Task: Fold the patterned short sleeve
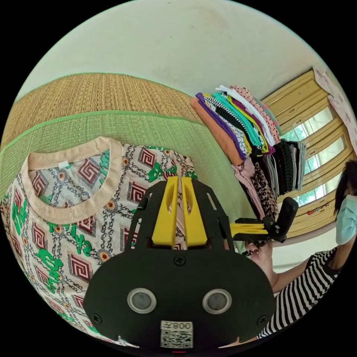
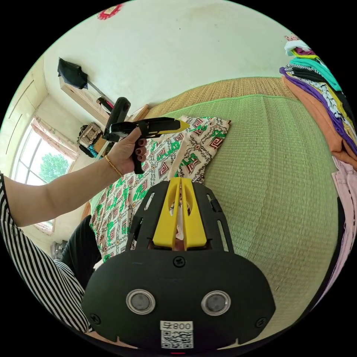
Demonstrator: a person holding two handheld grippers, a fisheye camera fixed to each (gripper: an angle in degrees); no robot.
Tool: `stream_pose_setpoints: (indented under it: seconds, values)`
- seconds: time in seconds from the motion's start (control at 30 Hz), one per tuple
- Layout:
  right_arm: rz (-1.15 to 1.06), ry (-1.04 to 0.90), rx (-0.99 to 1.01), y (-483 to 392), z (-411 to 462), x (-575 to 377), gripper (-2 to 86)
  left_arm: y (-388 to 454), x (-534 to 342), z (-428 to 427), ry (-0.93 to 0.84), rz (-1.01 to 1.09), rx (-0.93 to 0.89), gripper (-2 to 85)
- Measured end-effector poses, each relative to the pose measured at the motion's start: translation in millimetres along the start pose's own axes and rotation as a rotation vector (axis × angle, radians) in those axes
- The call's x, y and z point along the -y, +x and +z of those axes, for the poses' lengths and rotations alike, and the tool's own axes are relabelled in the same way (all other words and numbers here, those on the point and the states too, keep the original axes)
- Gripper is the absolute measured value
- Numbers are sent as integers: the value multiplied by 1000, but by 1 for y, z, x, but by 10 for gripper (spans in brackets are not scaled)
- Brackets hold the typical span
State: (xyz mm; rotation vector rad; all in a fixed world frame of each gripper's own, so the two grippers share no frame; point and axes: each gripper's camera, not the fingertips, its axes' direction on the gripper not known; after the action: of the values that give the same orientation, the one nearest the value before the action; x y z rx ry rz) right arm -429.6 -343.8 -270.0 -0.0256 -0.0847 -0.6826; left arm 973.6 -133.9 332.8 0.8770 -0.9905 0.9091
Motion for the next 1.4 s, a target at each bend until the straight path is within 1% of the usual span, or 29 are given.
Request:
stream_pose_setpoints:
  seconds: [0.07, 0.13, 0.2, 0.3, 0.37, 0.43, 0.5, 0.53, 0.57, 0.63, 0.8, 0.9, 1.0, 1.07, 1.17, 1.23, 1.27, 1.33, 1.4]
  values:
    - [29, -28, -24, 7, 2, -1, 1, 13, -1, 15, -74, 65, 34, 7]
    - [62, -76, -29, 16, 8, 0, 0, 19, -3, 24, -108, 96, 56, 5]
    - [76, -81, -1, 21, 6, 0, 0, 19, -6, 38, -182, 110, 84, 4]
    - [80, -78, 9, 26, -4, -1, 0, 17, -13, 34, -159, 93, 59, 3]
    - [85, -68, 1, 29, -12, -2, 0, 26, -25, 23, -118, 134, 6, 2]
    - [93, -49, 5, 34, -26, -3, 0, 32, -38, 20, -117, 157, -21, 2]
    - [101, -36, -5, 37, -37, -4, 0, 36, -53, 24, -147, 182, -43, 2]
    - [108, -38, -21, 40, -42, -5, 0, 37, -63, 31, -189, 200, -39, 1]
    - [114, -43, -28, 42, -43, -5, 0, 37, -72, 39, -234, 214, -11, 1]
    - [118, -59, -15, 47, -52, -5, 0, 33, -82, 48, -269, 216, 12, 1]
    - [128, -49, -24, 55, -79, -5, 0, 17, -96, 44, -256, 199, -12, 1]
    - [145, -28, -19, 63, -101, -6, 0, 7, -111, 26, -213, 188, -41, 1]
    - [148, -9, -27, 68, -125, -7, 0, -14, -139, -4, -155, 133, -104, 1]
    - [154, 4, -9, 74, -140, -8, 0, -37, -173, -33, -121, 69, -142, 1]
    - [186, 35, 83, 93, -169, -16, 0, -71, -223, -80, -71, -15, -151, 2]
    - [267, 130, 213, 120, -198, -28, 0, -92, -256, -112, -34, -64, -123, 3]
    - [298, 155, 247, 128, -204, -32, 0, -107, -278, -132, -15, -101, -99, 4]
    - [398, 280, 380, 155, -234, -44, 0, -131, -310, -160, 6, -153, -70, 5]
    - [449, 326, 406, 164, -252, -46, 0, -157, -343, -187, 38, -224, -31, 9]
